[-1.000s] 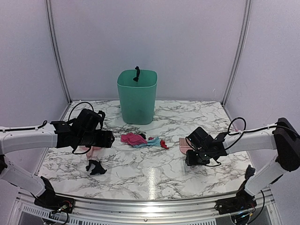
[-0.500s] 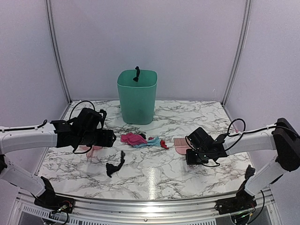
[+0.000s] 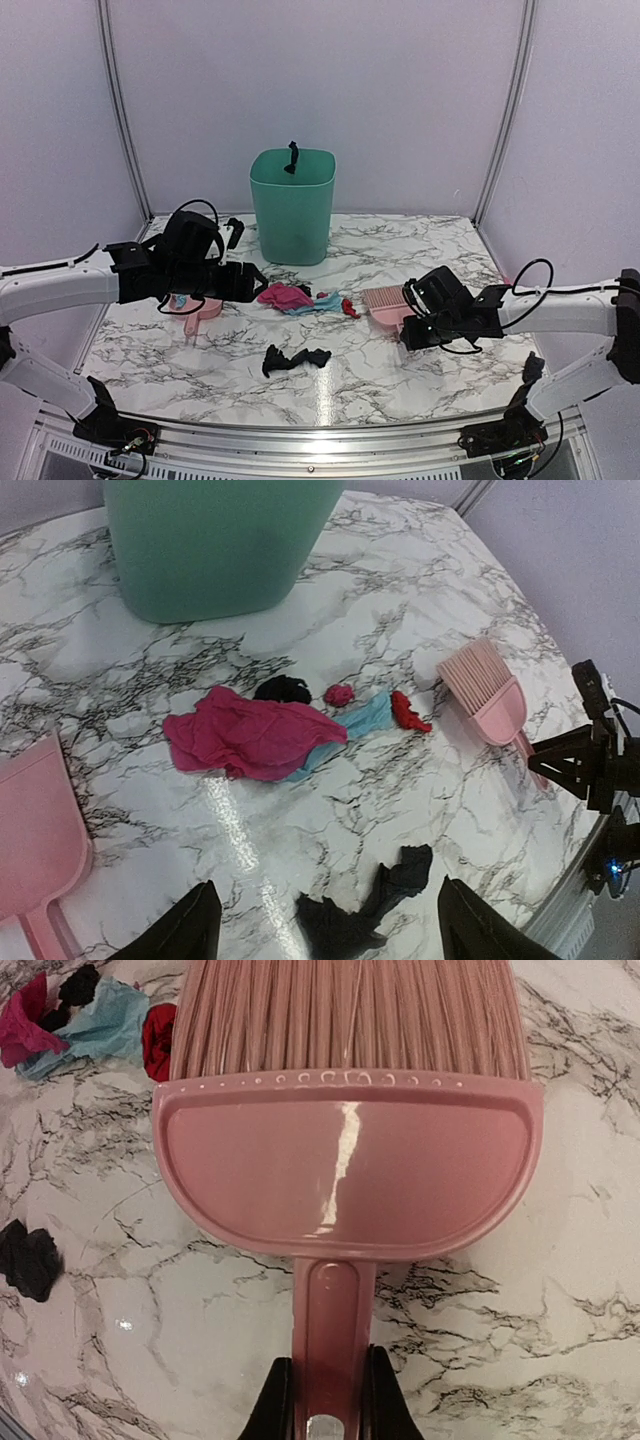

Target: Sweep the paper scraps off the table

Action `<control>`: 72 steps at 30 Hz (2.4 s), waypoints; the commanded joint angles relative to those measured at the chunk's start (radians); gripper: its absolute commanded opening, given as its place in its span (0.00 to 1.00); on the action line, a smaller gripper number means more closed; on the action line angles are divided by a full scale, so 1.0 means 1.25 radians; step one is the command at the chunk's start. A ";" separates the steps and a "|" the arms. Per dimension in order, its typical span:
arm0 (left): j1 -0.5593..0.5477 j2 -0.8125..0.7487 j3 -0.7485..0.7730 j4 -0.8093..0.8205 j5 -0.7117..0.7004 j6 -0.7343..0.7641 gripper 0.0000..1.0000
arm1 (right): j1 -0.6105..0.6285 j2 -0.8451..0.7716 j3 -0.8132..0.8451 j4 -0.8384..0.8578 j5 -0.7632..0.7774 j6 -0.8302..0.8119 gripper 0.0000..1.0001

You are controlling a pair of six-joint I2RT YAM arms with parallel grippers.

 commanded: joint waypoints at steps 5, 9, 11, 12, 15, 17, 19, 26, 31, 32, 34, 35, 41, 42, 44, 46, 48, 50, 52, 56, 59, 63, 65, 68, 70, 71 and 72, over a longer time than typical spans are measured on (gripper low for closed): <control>-0.005 0.065 0.104 0.032 0.170 0.027 0.77 | 0.008 -0.084 0.044 0.073 -0.010 -0.105 0.02; -0.003 0.111 0.151 0.052 0.241 0.026 0.78 | 0.007 -0.101 0.054 0.112 -0.033 -0.154 0.02; -0.002 0.140 0.182 0.062 0.292 0.022 0.78 | 0.007 -0.106 0.062 0.130 -0.049 -0.186 0.02; -0.003 0.160 0.197 0.070 0.317 0.017 0.79 | 0.008 -0.107 0.068 0.139 -0.061 -0.199 0.03; -0.003 0.203 0.245 0.085 0.374 0.003 0.79 | 0.008 -0.116 0.083 0.167 -0.082 -0.230 0.03; -0.003 0.238 0.279 0.086 0.392 -0.004 0.79 | 0.008 -0.121 0.092 0.183 -0.112 -0.243 0.02; -0.003 0.273 0.310 0.089 0.405 -0.008 0.79 | 0.009 -0.126 0.096 0.199 -0.134 -0.253 0.02; -0.003 0.397 0.424 0.124 0.494 -0.044 0.77 | 0.010 -0.126 0.107 0.234 -0.181 -0.290 0.02; -0.003 0.446 0.480 0.137 0.516 -0.067 0.68 | 0.010 -0.114 0.113 0.253 -0.204 -0.303 0.03; -0.003 0.453 0.485 0.141 0.516 -0.070 0.65 | 0.010 -0.112 0.113 0.258 -0.207 -0.303 0.03; -0.003 0.465 0.493 0.145 0.517 -0.078 0.58 | 0.010 -0.108 0.115 0.264 -0.211 -0.303 0.03; -0.002 0.469 0.496 0.146 0.514 -0.079 0.53 | 0.010 -0.105 0.116 0.264 -0.213 -0.303 0.02; -0.003 0.463 0.485 0.175 0.483 -0.098 0.05 | 0.010 -0.094 0.110 0.294 -0.213 -0.301 0.03; -0.003 0.459 0.481 0.177 0.481 -0.103 0.00 | 0.010 -0.093 0.108 0.293 -0.212 -0.299 0.02; -0.003 0.449 0.467 0.210 0.473 -0.115 0.00 | 0.010 -0.093 0.105 0.289 -0.211 -0.291 0.02; -0.003 0.435 0.446 0.245 0.469 -0.132 0.00 | 0.010 -0.096 0.103 0.279 -0.201 -0.280 0.07; -0.001 0.420 0.422 0.289 0.468 -0.153 0.00 | 0.011 -0.104 0.102 0.274 -0.176 -0.256 0.41; -0.001 0.409 0.415 0.305 0.465 -0.164 0.00 | 0.009 -0.121 0.096 0.274 -0.165 -0.217 0.76; 0.001 0.395 0.415 0.311 0.458 -0.169 0.00 | 0.005 -0.150 0.086 0.292 -0.169 -0.182 0.91; 0.006 0.354 0.408 0.336 0.441 -0.185 0.00 | -0.031 -0.202 0.068 0.366 -0.239 -0.099 0.94; 0.005 0.320 0.413 0.344 0.429 -0.193 0.00 | -0.068 -0.225 0.028 0.480 -0.331 -0.006 0.93; 0.006 0.278 0.429 0.356 0.422 -0.218 0.00 | -0.088 -0.216 -0.006 0.675 -0.410 0.112 0.90; 0.006 0.254 0.435 0.380 0.423 -0.238 0.00 | -0.087 -0.193 -0.003 0.775 -0.439 0.172 0.89; 0.006 0.229 0.433 0.419 0.418 -0.268 0.00 | -0.086 -0.152 0.029 0.924 -0.474 0.239 0.86; 0.005 0.220 0.431 0.438 0.407 -0.287 0.00 | -0.077 -0.121 0.061 0.978 -0.481 0.264 0.84; 0.006 0.216 0.429 0.451 0.403 -0.297 0.00 | -0.070 -0.106 0.081 0.995 -0.481 0.266 0.82; 0.006 0.213 0.427 0.463 0.399 -0.307 0.00 | -0.064 -0.091 0.099 1.005 -0.479 0.267 0.81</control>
